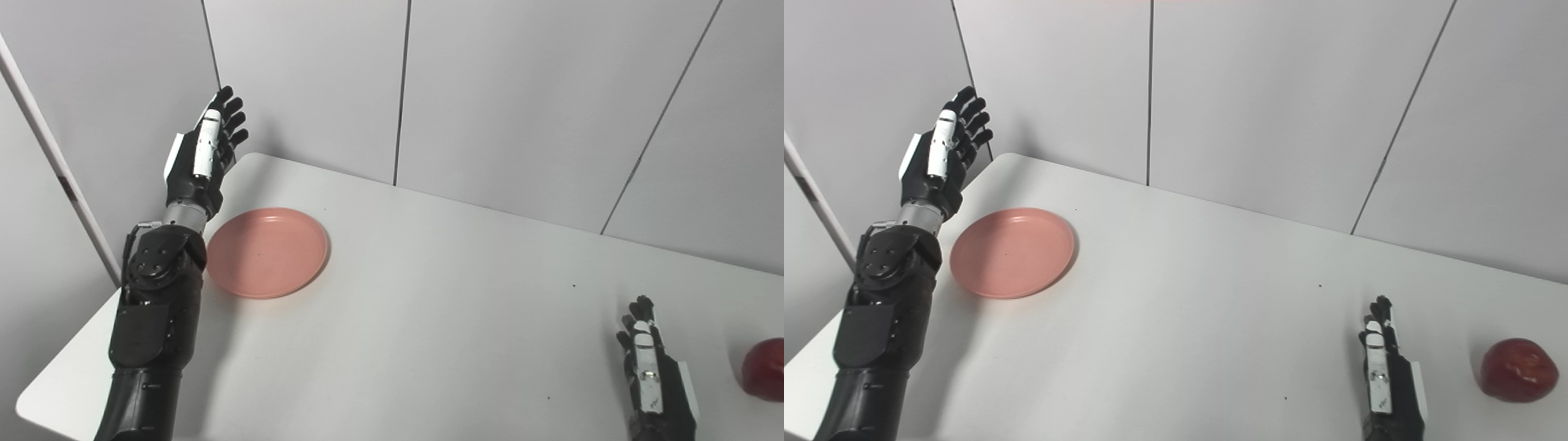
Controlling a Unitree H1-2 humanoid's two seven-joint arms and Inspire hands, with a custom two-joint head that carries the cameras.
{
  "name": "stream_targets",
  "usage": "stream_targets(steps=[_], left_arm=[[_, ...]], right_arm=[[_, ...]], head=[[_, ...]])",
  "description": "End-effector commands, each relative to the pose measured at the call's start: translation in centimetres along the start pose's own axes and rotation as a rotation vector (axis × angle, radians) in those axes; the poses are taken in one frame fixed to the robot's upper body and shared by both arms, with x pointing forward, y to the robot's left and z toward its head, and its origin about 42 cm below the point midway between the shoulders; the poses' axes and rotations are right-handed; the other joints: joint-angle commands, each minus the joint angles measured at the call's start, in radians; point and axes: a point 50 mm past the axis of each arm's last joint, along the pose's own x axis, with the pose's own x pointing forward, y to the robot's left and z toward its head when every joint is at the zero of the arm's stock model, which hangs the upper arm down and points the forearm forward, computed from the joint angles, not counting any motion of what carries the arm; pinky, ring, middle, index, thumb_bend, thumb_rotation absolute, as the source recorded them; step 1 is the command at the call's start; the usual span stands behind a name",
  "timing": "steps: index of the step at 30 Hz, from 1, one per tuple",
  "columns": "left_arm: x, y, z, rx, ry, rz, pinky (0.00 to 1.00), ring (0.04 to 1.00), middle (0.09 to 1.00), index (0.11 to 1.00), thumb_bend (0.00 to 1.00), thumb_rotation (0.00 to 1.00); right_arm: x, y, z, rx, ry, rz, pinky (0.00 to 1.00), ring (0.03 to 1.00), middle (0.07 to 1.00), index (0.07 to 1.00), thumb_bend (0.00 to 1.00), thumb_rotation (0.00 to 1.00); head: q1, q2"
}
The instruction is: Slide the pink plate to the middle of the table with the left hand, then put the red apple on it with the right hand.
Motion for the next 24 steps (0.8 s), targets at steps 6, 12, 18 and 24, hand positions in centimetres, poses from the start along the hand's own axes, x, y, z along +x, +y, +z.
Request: stream_targets(steps=[6, 12, 18, 24], left_arm=[[0.6, 1.7, 1.1, 0.005, -0.062, 0.022, 0.97, 0.971, 0.968, 0.934, 0.34, 1.00], [0.2, 2.0, 0.0, -0.011, -0.030, 0.031, 0.97, 0.961, 0.952, 0.921, 0.31, 1.00], [-0.2, 2.3, -1.5, -0.002, 0.002, 0.045, 0.95, 0.952, 0.945, 0.913, 0.32, 1.00], [-0.6, 2.5, -2.9, -0.004, 0.039, 0.062, 0.95, 0.956, 0.946, 0.920, 0.29, 1.00]], right_arm=[[0.5, -0.4, 1.5, -0.009, -0.067, 0.011, 1.00, 1.000, 1.000, 1.000, 0.08, 1.00], [0.5, -0.5, 1.5, -0.009, -0.063, 0.009, 1.00, 1.000, 1.000, 1.000, 0.08, 1.00], [0.5, -0.5, 1.7, -0.007, -0.070, 0.007, 1.00, 1.000, 1.000, 1.000, 0.08, 1.00], [0.5, -0.6, 1.7, -0.024, -0.071, 0.005, 1.00, 0.994, 0.997, 1.000, 0.08, 1.00]], head=[[0.006, 0.005], [0.011, 0.010], [0.009, 0.013], [0.011, 0.014]])
